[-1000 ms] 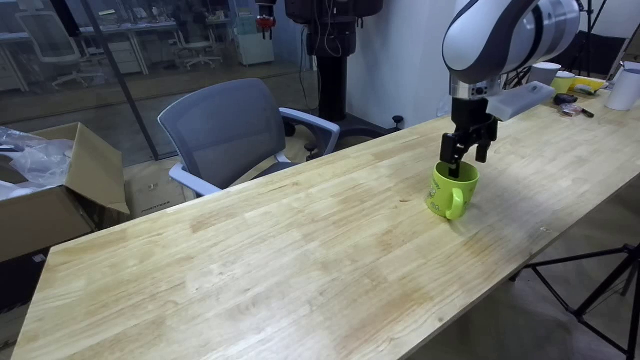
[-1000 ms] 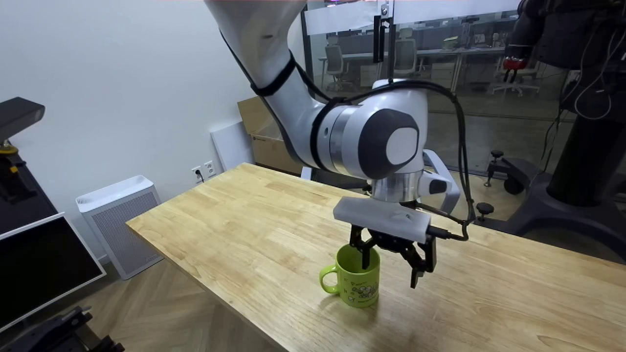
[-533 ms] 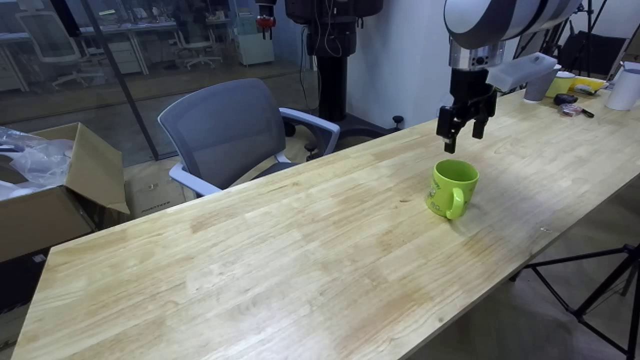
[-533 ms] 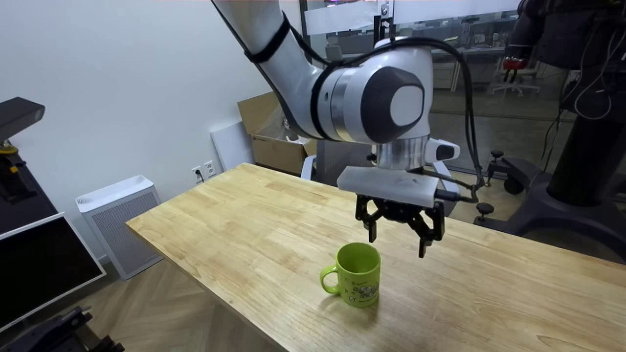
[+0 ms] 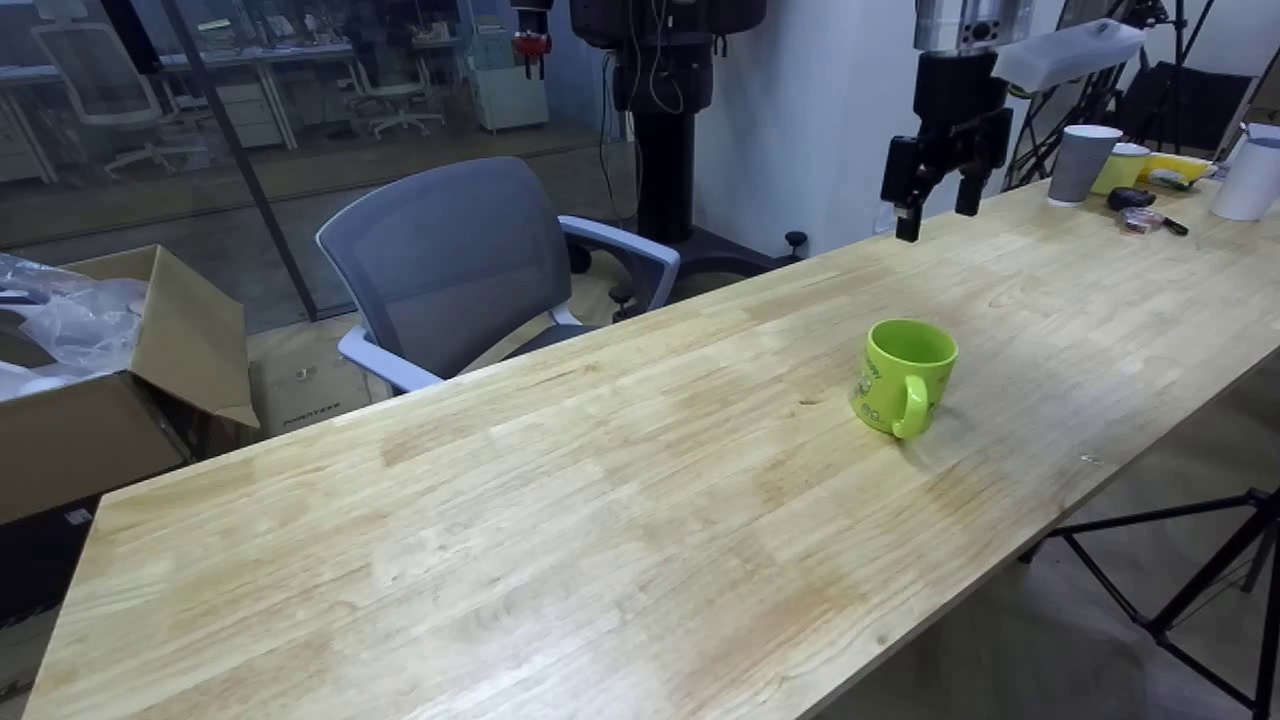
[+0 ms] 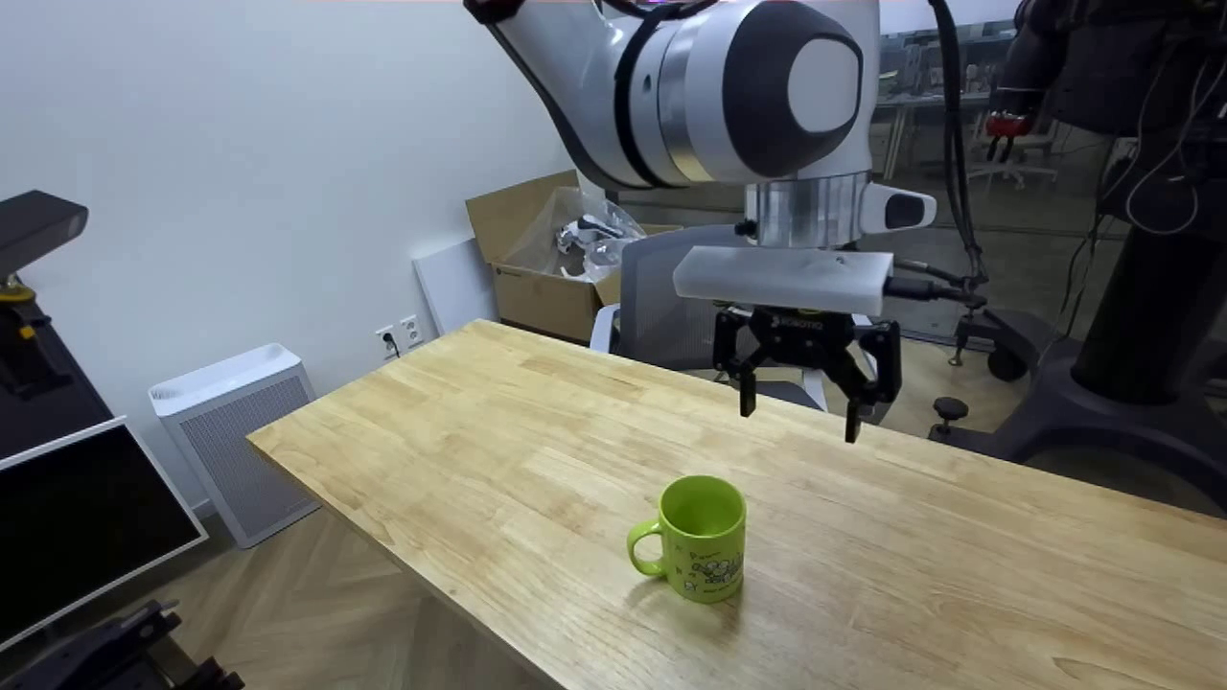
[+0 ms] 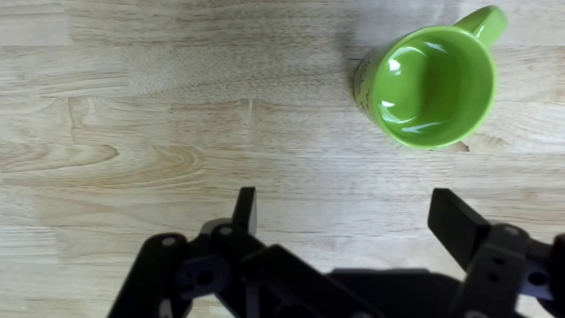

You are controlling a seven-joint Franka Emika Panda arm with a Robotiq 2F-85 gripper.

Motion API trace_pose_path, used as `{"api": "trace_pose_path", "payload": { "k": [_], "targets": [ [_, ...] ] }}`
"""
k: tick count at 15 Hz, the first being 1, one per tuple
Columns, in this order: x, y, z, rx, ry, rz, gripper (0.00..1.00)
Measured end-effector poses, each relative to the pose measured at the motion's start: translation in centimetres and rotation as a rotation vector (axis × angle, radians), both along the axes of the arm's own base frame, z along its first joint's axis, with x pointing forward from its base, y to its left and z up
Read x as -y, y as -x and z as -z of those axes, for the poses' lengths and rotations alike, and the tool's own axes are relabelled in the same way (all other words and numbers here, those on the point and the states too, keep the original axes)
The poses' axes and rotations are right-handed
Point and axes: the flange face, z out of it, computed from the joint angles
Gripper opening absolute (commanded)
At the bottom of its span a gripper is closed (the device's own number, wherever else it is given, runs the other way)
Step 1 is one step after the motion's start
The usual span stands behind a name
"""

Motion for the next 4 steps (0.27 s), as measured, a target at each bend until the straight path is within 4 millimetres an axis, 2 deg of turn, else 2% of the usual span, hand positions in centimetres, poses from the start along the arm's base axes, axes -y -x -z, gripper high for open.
{"api": "trace_pose_path", "payload": {
  "k": [4],
  "targets": [
    [-0.06, 0.1, 0.52, -0.008, -0.002, -0.001, 1.0]
  ]
}}
